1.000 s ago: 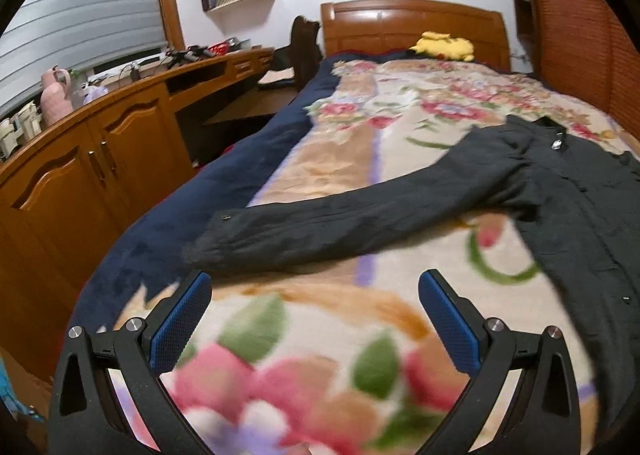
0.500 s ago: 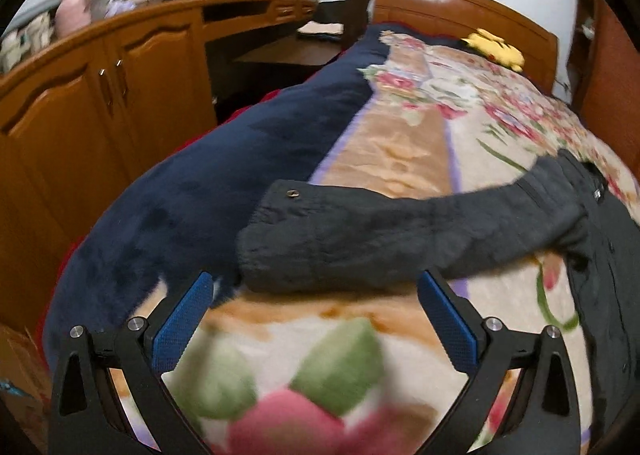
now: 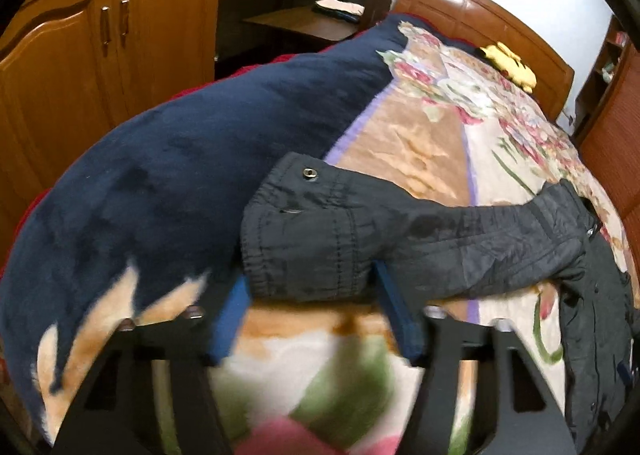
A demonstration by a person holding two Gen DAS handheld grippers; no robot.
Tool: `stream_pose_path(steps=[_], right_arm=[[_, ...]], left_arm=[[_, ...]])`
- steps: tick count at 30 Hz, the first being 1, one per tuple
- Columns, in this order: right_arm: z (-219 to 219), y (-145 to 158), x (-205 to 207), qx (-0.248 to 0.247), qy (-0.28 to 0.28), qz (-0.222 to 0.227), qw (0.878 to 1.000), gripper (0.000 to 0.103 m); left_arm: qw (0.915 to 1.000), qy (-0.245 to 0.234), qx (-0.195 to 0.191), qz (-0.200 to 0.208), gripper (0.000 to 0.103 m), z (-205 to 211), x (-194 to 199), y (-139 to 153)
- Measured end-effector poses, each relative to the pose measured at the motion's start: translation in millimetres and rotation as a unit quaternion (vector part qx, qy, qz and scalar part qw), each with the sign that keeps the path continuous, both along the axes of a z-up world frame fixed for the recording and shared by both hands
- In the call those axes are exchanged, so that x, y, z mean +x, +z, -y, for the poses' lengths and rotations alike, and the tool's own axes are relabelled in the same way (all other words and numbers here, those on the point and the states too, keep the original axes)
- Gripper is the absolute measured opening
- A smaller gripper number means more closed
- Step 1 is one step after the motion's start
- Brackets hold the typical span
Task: Fold large clothes
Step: 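Close the left tool on the sleeve cuff and lift it, then carry the sleeve with the left tool across the jacket body toward the right tool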
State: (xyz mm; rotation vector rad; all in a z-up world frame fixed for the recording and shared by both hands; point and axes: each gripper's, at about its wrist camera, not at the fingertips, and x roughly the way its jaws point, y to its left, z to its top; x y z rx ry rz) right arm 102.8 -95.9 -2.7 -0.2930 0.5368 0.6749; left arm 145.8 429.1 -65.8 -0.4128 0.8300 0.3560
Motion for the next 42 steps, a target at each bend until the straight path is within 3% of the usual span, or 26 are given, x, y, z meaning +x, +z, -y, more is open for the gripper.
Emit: stream_pose_path(steps=[1, 4, 12, 22, 28, 33, 39, 42], right_arm=[[0, 0, 0, 0.001, 0.001, 0.0, 1.0, 0.103], [1, 1, 1, 0.006, 0.004, -0.004, 1.0, 0.103], [20, 17, 1, 0.027, -0.003, -0.002, 1.0, 0.103], [76, 34, 1, 0.054, -0.05, -0.001, 0.997, 0.103], [105, 35, 1, 0.065, -0.092, -0.005, 0.994, 0.103], [110, 33, -3, 0.064, -0.11, -0.015, 0.992, 0.103], [113, 35, -8, 0.064, -0.123, -0.022, 0.99, 0.103], [113, 36, -10, 0.062, -0.125, -0.025, 0.99, 0.103]], left_arm=[[0.9999, -0.009, 0.005, -0.004, 0.031, 4, 4, 2], [0.9992, -0.025, 0.032, 0.004, 0.019, 24, 9, 23], [0.9867, -0.094, 0.116, 0.064, 0.016, 112, 8, 107], [0.9645, -0.187, 0.138, 0.125, 0.015, 226, 15, 162], [0.9498, -0.239, 0.134, 0.151, 0.014, 290, 14, 174], [0.9372, -0.279, 0.135, 0.16, 0.015, 334, 6, 163], [0.9346, -0.289, 0.116, 0.171, 0.015, 356, -12, 138], [0.9352, -0.283, 0.13, 0.169, 0.015, 363, -20, 125]])
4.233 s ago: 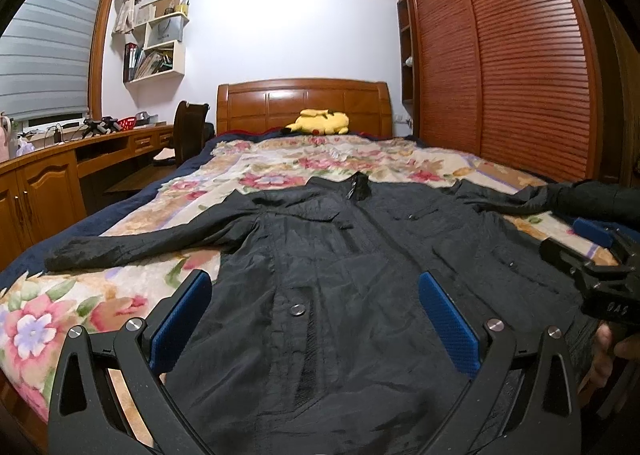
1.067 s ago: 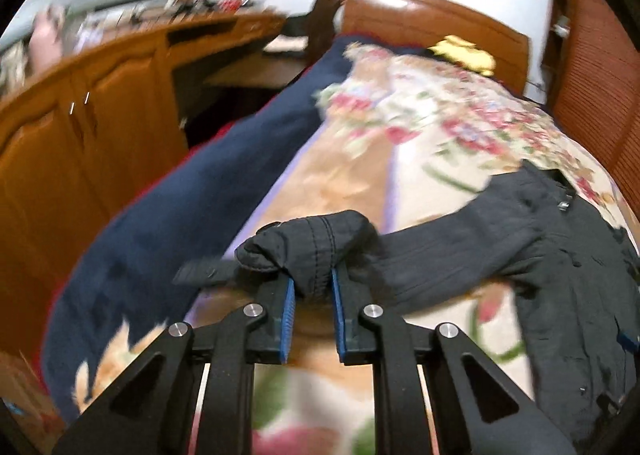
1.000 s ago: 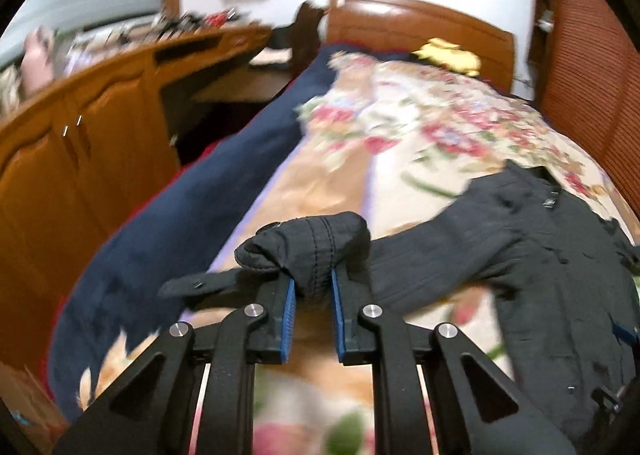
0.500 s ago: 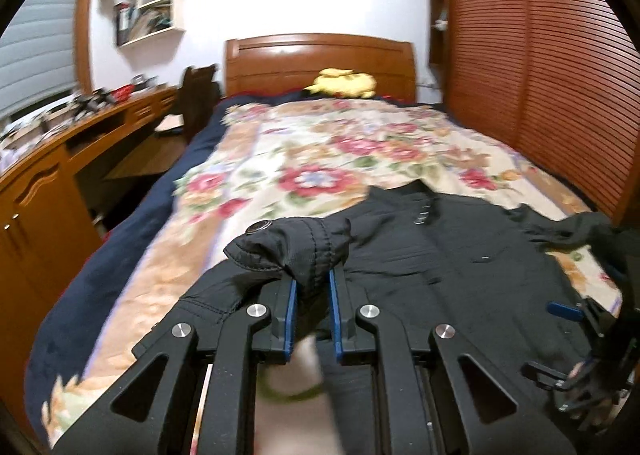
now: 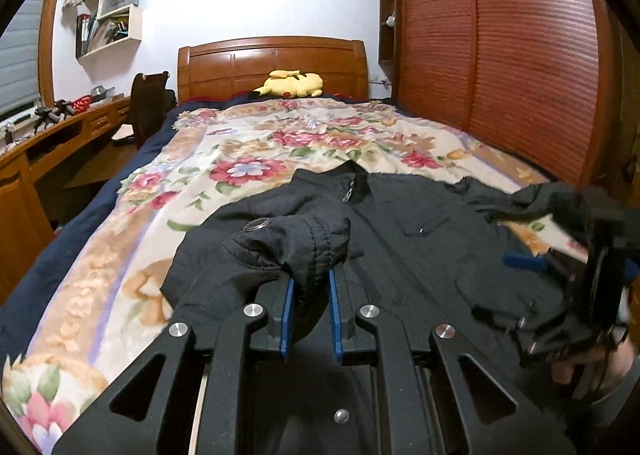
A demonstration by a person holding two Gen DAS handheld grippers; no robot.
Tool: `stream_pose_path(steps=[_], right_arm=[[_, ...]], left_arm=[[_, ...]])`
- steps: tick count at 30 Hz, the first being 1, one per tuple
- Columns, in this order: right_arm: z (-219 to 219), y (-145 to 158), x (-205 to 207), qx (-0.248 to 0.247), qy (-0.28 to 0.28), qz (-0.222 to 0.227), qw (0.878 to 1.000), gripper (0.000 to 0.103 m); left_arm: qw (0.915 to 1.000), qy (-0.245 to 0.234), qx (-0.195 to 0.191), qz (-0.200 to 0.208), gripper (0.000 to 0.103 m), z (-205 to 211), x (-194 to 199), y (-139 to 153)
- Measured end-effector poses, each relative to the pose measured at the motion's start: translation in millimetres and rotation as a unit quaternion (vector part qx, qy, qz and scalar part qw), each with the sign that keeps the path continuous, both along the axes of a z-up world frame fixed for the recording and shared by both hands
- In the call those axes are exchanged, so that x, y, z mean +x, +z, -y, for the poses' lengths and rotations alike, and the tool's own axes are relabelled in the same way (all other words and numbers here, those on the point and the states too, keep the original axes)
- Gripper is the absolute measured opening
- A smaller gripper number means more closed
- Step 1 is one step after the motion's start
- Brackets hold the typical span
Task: Fold large clothes
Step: 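Carry the sleeve with the left tool across the jacket body toward the right tool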
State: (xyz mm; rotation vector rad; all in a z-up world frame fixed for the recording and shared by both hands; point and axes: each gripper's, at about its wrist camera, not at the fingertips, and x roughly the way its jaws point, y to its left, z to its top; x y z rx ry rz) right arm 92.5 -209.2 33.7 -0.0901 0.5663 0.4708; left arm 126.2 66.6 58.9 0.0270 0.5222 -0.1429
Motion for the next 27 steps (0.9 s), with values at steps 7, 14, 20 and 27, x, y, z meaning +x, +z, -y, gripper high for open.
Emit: stream_pose_path(steps=[7, 14, 20, 27], right_arm=[[-14, 4, 1, 0.01, 0.019, -0.004, 1.0, 0.101], [-36, 6, -6, 0.025, 0.048, 0.003, 0.999, 0.091], [-51, 0, -2, 0.019, 0.077, 0.002, 0.997, 0.088], [-64, -8, 3, 0.01, 0.131, -0.015, 0.991, 0.084]], left_arm=[[0.9998, 0.016, -0.006, -0.012, 0.034, -5, -24, -26], [0.9995, 0.018, -0.019, 0.015, 0.082, -28, -56, -25], [0.9985, 0.044, -0.022, 0.023, 0.083, -54, -71, -29], [0.9969, 0.072, -0.03, 0.014, 0.083, -78, -71, -39]])
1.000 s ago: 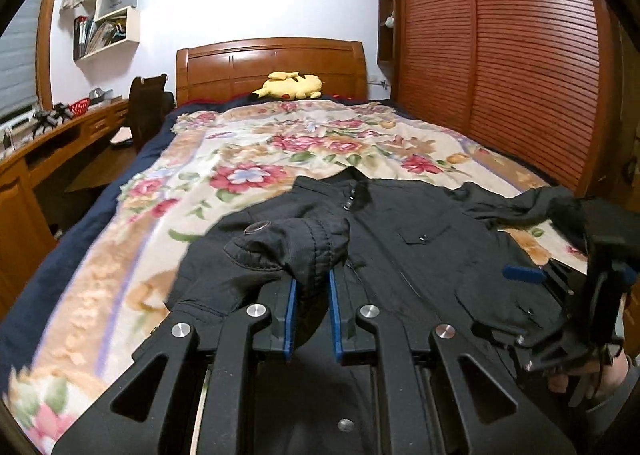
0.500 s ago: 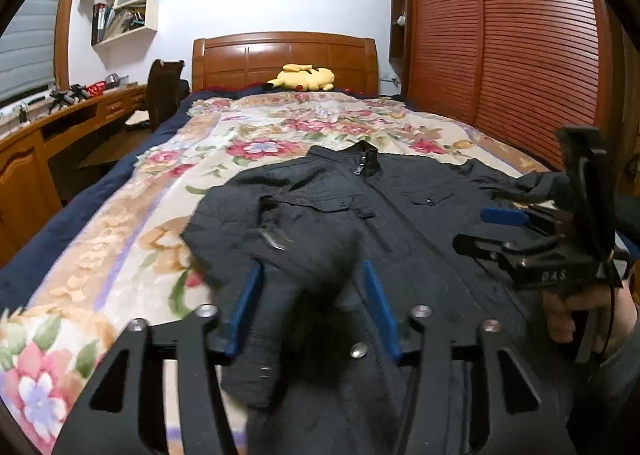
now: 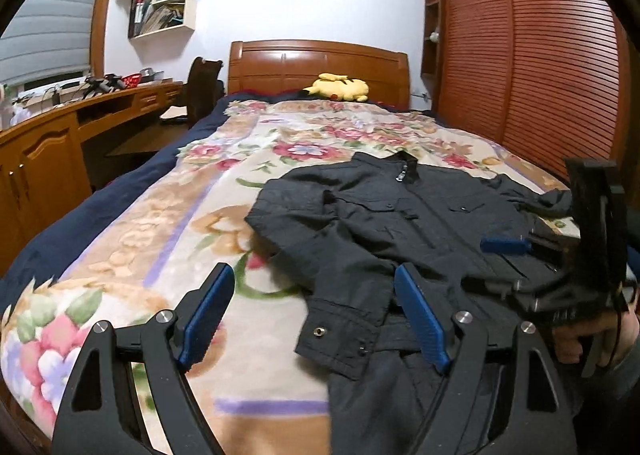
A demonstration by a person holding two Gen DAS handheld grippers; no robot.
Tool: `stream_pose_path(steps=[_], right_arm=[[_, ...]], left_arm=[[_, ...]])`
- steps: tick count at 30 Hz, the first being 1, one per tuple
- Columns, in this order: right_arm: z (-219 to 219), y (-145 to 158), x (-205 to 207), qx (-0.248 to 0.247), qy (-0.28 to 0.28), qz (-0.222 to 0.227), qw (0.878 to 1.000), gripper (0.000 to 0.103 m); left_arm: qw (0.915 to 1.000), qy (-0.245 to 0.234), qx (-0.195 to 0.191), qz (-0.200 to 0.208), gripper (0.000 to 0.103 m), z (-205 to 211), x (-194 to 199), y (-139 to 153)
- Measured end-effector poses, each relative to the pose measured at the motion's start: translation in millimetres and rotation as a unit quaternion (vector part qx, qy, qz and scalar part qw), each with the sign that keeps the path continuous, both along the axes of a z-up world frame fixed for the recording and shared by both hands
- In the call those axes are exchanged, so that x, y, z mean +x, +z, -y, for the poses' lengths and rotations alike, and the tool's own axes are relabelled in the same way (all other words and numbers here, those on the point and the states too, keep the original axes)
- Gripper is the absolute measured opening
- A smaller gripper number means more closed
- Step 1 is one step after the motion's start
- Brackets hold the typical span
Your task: Fold large clothes
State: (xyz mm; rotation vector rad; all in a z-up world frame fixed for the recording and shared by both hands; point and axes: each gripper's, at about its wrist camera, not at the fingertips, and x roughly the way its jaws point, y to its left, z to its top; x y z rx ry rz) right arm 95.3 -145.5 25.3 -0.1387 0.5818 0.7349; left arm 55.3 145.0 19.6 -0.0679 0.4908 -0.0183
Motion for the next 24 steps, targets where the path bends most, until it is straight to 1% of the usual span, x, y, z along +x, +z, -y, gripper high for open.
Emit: stream_pose_path(steps=[4, 9, 10, 11, 12, 13, 14, 17, 20, 22, 24], right_arm=[[-17, -7, 4, -0.012, 0.025, -0.018, 0.999, 0.072], [-31, -15, 23, -0.032, 0.044, -0.047, 0.997, 0.063], [-32, -16, 27, -0.036, 0.049, -0.055, 0.997, 0.06], [-35, -18, 32, -0.038, 0.055, -0.062, 0.996, 0.054], [-36, -18, 34, -0.04, 0.058, -0.066, 0.995, 0.049], [-36, -18, 37, -0.042, 0.059, -0.068, 0.995, 0.038], [-36, -18, 38, -0.041, 0.062, -0.069, 0.995, 0.024], [-28, -10, 41, -0.026, 0.049, -0.053, 0.997, 0.013], [-4, 10, 42, -0.004, 0.016, -0.012, 1.0, 0.011], [20, 24, 46, 0.021, -0.006, 0.0, 1.0, 0.01], [46, 34, 49, 0.034, -0.031, 0.011, 0.999, 0.01]], left_arm=[[1.0, 0.004, 0.0, -0.003, 0.083, -4, 2, -3], [0.9999, 0.006, 0.008, -0.013, 0.083, -3, 4, -10], [0.9998, 0.006, 0.01, -0.013, 0.083, -3, 4, -10], [0.9998, 0.006, 0.012, -0.014, 0.083, -3, 4, -11], [0.9998, 0.006, 0.01, -0.014, 0.083, -3, 5, -11], [0.9998, 0.005, 0.01, -0.014, 0.083, -3, 4, -11], [0.9999, 0.005, 0.009, -0.013, 0.083, -3, 4, -12], [0.9999, 0.005, 0.007, -0.012, 0.083, -1, 4, -12], [0.9999, -0.001, -0.002, -0.011, 0.083, 3, 6, -12], [0.9999, -0.011, -0.001, -0.007, 0.083, 10, 7, -11], [0.9998, -0.019, 0.005, -0.001, 0.083, 19, 8, -9]])
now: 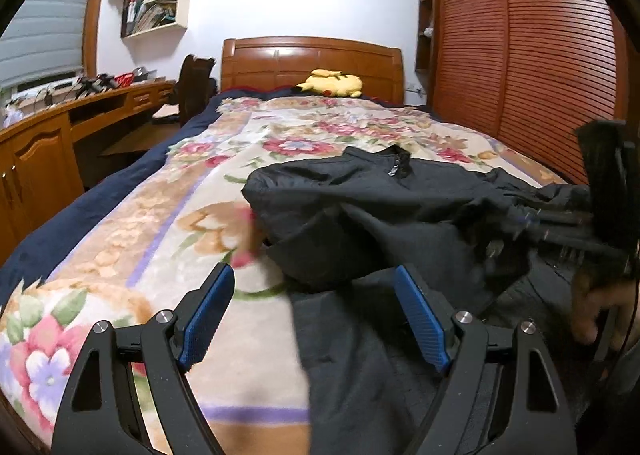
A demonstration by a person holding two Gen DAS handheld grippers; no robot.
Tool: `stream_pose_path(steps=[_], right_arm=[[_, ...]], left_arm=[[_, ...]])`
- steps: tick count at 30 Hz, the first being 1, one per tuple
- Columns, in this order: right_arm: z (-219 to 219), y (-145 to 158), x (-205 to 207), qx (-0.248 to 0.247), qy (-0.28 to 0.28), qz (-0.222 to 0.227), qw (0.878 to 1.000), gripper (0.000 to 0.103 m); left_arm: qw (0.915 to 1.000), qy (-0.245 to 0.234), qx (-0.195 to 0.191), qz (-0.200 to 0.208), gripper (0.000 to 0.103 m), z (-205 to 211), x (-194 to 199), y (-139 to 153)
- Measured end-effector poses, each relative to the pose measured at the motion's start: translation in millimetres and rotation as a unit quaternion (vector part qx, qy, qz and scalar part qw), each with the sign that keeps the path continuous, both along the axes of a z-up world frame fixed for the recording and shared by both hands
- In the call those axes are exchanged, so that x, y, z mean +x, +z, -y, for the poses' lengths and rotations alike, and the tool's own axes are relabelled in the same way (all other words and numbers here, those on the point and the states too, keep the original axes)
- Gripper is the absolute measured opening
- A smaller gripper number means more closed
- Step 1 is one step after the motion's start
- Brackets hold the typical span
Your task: Fold large clothes
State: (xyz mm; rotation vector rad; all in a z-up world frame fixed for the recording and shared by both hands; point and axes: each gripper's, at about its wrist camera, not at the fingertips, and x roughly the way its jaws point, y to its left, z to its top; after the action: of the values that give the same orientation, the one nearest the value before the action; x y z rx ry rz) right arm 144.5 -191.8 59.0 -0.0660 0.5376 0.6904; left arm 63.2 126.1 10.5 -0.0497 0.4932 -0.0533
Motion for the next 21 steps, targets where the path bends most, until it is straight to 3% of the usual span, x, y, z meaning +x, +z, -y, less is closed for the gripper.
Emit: stream_pose_path(steps=[9, 17, 21], right_arm=[[87, 6, 16, -0.02, -0.107, 0.021, 0.994, 0.01], [109, 6, 24, -0.081, -0.169, 0.051, 0.981, 0.01], [103, 2, 23, -0.074, -0.187, 0.045, 0.979, 0.011]], left_arm=[[0.9995, -0.032, -0.001, 0.006, 0.083, 30, 7, 3], [0.999, -0.044, -0.005, 0.005, 0.083, 48, 16, 3], [0.9988, -0.048, -0.002, 0.001, 0.083, 53, 18, 0]])
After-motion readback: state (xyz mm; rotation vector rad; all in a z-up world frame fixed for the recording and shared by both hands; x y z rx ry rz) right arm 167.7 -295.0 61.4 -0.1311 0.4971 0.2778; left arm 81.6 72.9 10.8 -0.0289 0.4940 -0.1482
